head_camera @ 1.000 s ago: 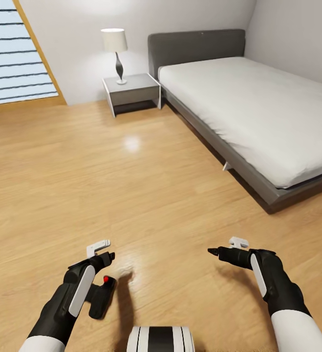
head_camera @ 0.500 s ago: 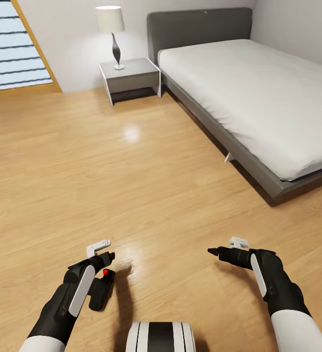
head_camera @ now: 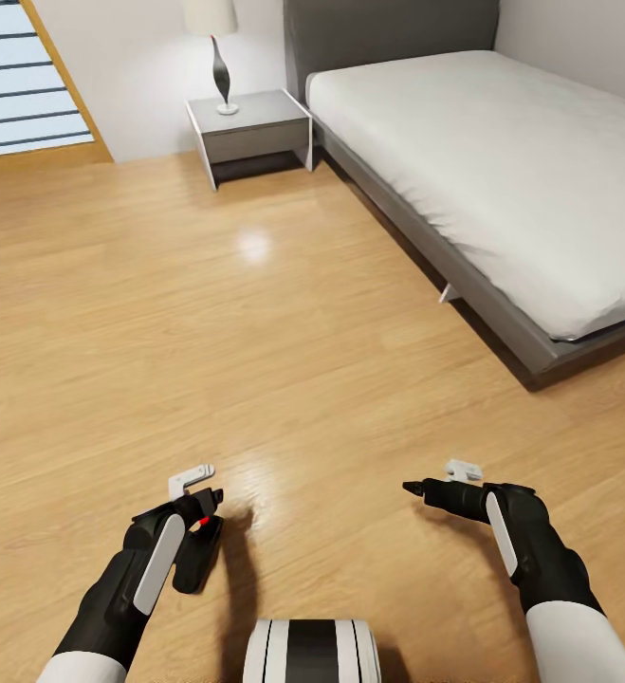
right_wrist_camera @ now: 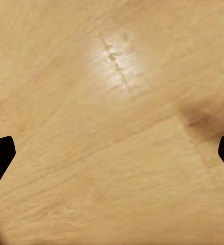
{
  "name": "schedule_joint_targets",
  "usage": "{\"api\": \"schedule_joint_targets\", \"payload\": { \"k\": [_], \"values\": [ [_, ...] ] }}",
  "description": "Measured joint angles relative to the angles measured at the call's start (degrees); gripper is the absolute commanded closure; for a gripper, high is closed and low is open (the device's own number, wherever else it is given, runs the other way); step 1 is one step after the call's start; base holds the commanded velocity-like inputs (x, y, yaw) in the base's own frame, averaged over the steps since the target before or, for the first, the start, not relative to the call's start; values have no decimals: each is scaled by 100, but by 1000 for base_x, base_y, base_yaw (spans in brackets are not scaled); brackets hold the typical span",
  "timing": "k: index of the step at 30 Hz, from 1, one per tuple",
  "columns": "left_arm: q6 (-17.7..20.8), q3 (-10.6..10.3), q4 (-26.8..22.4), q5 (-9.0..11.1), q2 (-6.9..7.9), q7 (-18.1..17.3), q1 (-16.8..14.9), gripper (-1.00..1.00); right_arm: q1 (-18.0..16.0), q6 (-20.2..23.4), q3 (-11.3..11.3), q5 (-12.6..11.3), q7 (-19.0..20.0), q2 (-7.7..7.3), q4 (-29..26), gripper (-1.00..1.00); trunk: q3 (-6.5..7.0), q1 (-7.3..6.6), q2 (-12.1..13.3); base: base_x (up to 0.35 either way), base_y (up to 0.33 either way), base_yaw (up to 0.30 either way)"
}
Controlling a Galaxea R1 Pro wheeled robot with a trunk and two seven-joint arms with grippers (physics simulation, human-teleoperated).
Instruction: Attach the digital camera to the camera tripod in the bedroom.
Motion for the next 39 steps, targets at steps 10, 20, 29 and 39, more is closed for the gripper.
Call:
{"api": "schedule_joint_targets", "payload": {
  "k": [10, 20, 29, 39],
  "values": [
    [268, -1, -154, 5, 1, 0, 0, -100, 0, -4, 0, -15, 1, 5, 0, -100, 0, 0, 0, 0, 0, 0],
    [290, -7, -146, -9, 8, 0, 0, -100, 0, -5, 0, -20, 1, 0, 0, -100, 0, 0, 0, -4, 0, 0],
    [290, -8, -146, -9, 8, 5, 0, -100, 0, -5, 0, -20, 1, 0, 0, -100, 0, 1, 0, -153, 0, 0],
    [290, -8, -145, -9, 8, 4, 0, -100, 0, -5, 0, -20, 1, 0, 0, -100, 0, 0, 0, -13, 0, 0]
  ]
}}
